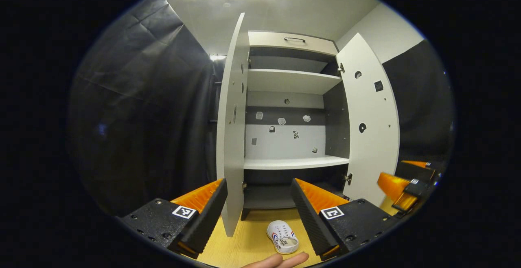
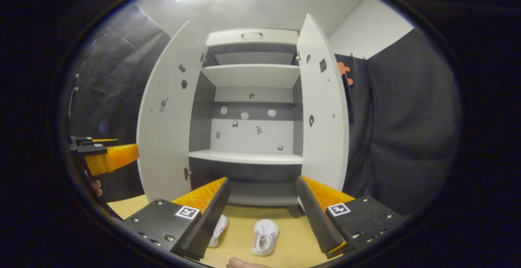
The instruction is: Grab one shoe with the right hand and put it into the shoe cabinet, grab the other shoe with the left hand and put it into the shoe cabinet; then close the right door with the right hand and the left door with the left hand.
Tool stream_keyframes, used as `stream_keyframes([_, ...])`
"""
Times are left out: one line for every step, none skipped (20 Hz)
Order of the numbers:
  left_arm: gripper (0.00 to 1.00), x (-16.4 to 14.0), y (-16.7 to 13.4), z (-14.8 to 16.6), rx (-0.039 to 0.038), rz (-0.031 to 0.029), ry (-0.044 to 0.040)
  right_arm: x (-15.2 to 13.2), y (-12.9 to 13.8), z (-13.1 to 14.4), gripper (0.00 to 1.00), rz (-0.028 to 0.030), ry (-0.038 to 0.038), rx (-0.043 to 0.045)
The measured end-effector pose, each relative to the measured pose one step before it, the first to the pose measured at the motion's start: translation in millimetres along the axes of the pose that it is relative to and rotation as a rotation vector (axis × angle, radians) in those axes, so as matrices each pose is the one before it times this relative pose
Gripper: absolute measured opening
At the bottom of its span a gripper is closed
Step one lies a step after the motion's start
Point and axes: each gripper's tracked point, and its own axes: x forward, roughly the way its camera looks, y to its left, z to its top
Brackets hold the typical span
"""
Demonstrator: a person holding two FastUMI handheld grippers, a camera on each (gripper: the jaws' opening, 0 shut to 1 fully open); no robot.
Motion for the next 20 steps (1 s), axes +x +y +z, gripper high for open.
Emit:
stream_keyframes([0.95,0.42,1.06,-2.3,-0.00066,0.00249,0.00289,5.42,4.83,-13.42,0.98,0.01139,0.02595,-0.00141])
stream_keyframes([0.95,1.34,0.21,-0.87,-0.00128,0.00162,0.0023,6.45,4.71,-13.41,0.98,0.00871,0.02544,-0.00126])
stream_keyframes([0.95,-0.41,1.16,-2.42,-0.00248,0.00124,0.00309,7.31,4.39,-15.3,0.98,0.00696,0.02964,-0.00218])
stream_keyframes([0.96,0.04,-0.1,-1.94,-0.00222,-0.00076,0.00352,8.67,5.81,-18.5,0.98,0.00551,0.03978,-0.00097])
stream_keyframes([0.96,0.38,0.29,-2.33,-0.00102,-0.00037,0.00413,10.36,6.98,-21.85,0.98,0.01455,0.0494,-0.00584])
stream_keyframes([0.96,0.98,0.78,-2.84,0.0005,0.0014,0.00574,11.48,7.45,-23.47,0.98,0.01491,0.05452,-0.00702])
stream_keyframes([0.96,0.4,1.48,-3.89,0.00096,0.00126,0.00773,10.45,5.67,-24.17,0.98,0.00808,0.05718,-0.00877])
stream_keyframes([0.92,0.62,0.92,-2.53,0.00031,0.00066,0.00583,13.69,4.39,-23.07,0.98,0.00252,0.05591,-0.01103])
stream_keyframes([0.96,0.75,0.93,-2.28,-0.00093,0.00075,0.00492,16.03,1.86,-18.59,0.94,-0.00459,0.04795,-0.00712])
stream_keyframes([0.96,0.83,1.47,-2.06,-0.00084,0.00034,0.0057,14.71,1.51,-17.67,0.98,-0.00464,0.04219,-0.00404])
stream_keyframes([0.96,0.47,1.63,-3.28,-0.0013,0.00155,0.00649,14.7,2.1,-15.75,0.98,-0.00322,0.04154,-0.00054])
stream_keyframes([0.96,1.65,1.49,-2.44,-0.00111,-0.00006,0.00656,13.48,1.19,-14.12,0.98,-0.00203,0.04598,0.00119])
stream_keyframes([0.92,0.14,1.11,-2.67,-0.00116,-0.00023,0.00437,13.89,0.92,-12.68,0.98,0.00095,0.03542,-0.00009])
stream_keyframes([0.92,1.03,1.68,-2.29,-0.00233,0.00225,0.00467,12.12,-1.24,-8.18,0.98,-0.0074,0.02677,0.00259])
stream_keyframes([0.92,1.07,1.56,-3.24,-0.00118,0.00172,0.00517,11.11,-3.46,-5.76,0.98,-0.0172,0.01702,0.00255])
stream_keyframes([0.96,1.2,1.11,-3.2,0.00062,-0.00065,0.00735,10.84,-3.4,-5.9,0.96,-0.01625,0.01727,-0.00185])
stream_keyframes([0.96,1.3,0.2,-3.83,0.00167,-0.00061,0.00772,8.06,-0.65,-3.99,0.95,-0.00972,0.01672,-0.00267])
stream_keyframes([0.96,1.39,0.84,-3.09,0.00066,0.00079,0.00779,6.76,-1.61,0.04,0.92,-0.01024,0.00119,-0.00598])
stream_keyframes([0.96,1.16,0.43,-2.92,-0.0004,0.00084,0.00698,6.97,-0.32,0.98,0.91,-0.01195,-0.00393,-0.00957])
stream_keyframes([0.96,1.88,0.72,-2.79,-0.00172,0.0001,0.00924,4.1,-4.51,2.2,0.89,-0.0204,-0.0023,-0.00286])
